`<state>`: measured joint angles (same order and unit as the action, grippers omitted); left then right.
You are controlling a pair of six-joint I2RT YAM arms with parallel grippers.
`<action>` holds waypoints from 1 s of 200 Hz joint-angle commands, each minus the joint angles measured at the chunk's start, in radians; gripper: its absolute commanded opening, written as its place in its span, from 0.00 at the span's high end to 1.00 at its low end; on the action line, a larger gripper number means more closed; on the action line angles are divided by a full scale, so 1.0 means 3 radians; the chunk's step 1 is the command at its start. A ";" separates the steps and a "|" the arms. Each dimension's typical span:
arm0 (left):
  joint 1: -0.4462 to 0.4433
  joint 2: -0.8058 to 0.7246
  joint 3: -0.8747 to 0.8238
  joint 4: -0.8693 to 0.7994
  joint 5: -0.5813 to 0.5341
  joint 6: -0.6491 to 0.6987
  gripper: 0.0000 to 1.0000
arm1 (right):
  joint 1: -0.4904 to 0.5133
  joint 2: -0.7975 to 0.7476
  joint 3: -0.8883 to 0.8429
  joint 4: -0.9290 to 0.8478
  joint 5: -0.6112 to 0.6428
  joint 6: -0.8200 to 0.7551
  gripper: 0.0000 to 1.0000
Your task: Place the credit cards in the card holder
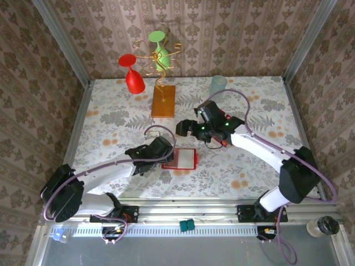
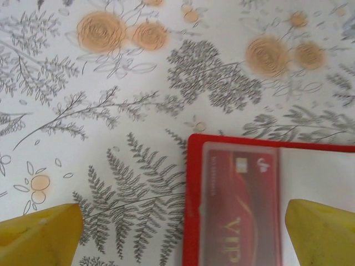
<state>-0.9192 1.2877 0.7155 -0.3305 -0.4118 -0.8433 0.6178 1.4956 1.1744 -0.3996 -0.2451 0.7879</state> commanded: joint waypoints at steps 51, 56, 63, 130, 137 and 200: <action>-0.0195 0.0602 0.0493 -0.0202 -0.0018 -0.0242 0.05 | -0.0171 -0.0472 0.0648 -0.1065 0.0493 0.0720 0.00; -0.0207 0.0662 0.0515 -0.0201 -0.0015 -0.0260 0.05 | -0.0184 -0.0477 0.0687 -0.1100 0.0455 0.0755 0.00; -0.0222 0.0718 0.0547 -0.0193 -0.0009 -0.0281 0.05 | -0.0205 -0.0487 0.0745 -0.1145 0.0390 0.0805 0.00; -0.0296 0.0975 0.0648 -0.0227 0.0018 -0.0444 0.05 | -0.0341 -0.0699 0.0864 -0.1126 0.0223 0.0959 0.00; -0.0293 0.0984 0.0656 -0.0244 0.0009 -0.0441 0.05 | -0.0346 -0.0700 0.0852 -0.1122 0.0221 0.0991 0.00; -0.0299 0.0887 0.0571 -0.0223 -0.0028 -0.0457 0.05 | -0.0454 -0.0765 0.0687 -0.0570 -0.0289 0.1341 0.00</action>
<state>-1.0031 1.5738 0.8825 -0.3752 -0.4080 -0.9520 0.5060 1.2968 1.4124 -0.6708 -0.2241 1.1118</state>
